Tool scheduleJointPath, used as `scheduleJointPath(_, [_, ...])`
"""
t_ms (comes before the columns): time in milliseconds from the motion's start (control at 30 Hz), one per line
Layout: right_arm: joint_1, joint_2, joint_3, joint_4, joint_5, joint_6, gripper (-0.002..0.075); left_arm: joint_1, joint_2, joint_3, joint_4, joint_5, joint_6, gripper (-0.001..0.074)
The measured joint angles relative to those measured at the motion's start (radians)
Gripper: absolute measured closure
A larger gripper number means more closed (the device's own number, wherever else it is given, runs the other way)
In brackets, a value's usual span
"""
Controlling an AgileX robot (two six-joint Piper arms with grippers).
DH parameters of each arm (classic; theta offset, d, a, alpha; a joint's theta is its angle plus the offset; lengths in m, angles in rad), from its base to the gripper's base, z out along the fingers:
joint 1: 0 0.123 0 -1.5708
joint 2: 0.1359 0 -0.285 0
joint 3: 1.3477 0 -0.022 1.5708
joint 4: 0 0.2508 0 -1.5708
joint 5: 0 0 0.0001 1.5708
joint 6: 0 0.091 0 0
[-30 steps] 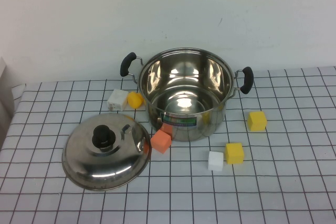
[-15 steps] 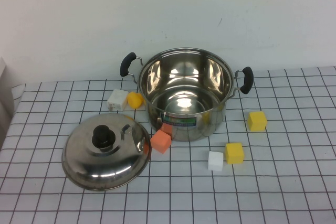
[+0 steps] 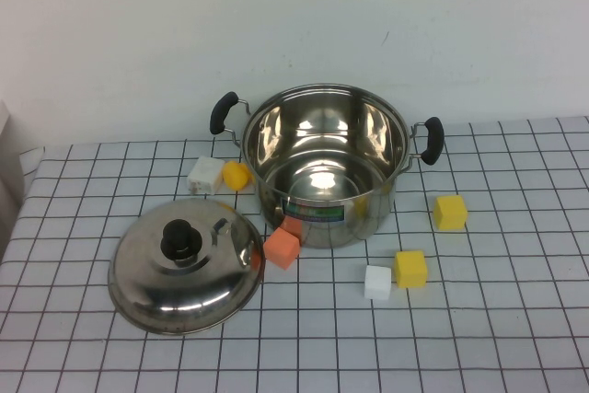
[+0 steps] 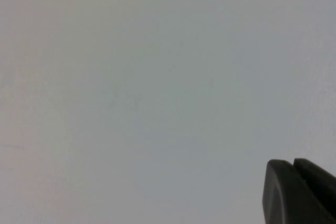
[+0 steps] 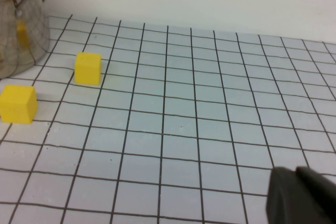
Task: Cover the pot
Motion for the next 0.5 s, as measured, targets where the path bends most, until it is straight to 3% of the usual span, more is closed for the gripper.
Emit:
scheduleJointPath(100, [0.000, 0.000, 0.000, 0.000, 0.000, 0.000, 0.0717, 0.000, 0.000, -0.069, -0.082, 0.173, 0.017, 0.0736])
scheduleJointPath(233, [0.000, 0.000, 0.000, 0.000, 0.000, 0.000, 0.0717, 0.000, 0.040, -0.302, -0.115, 0.431, 0.110, 0.0736])
scheduleJointPath(500, [0.000, 0.000, 0.000, 0.000, 0.000, 0.000, 0.0717, 0.000, 0.294, -0.574, -0.120, 0.483, 0.209, 0.0736])
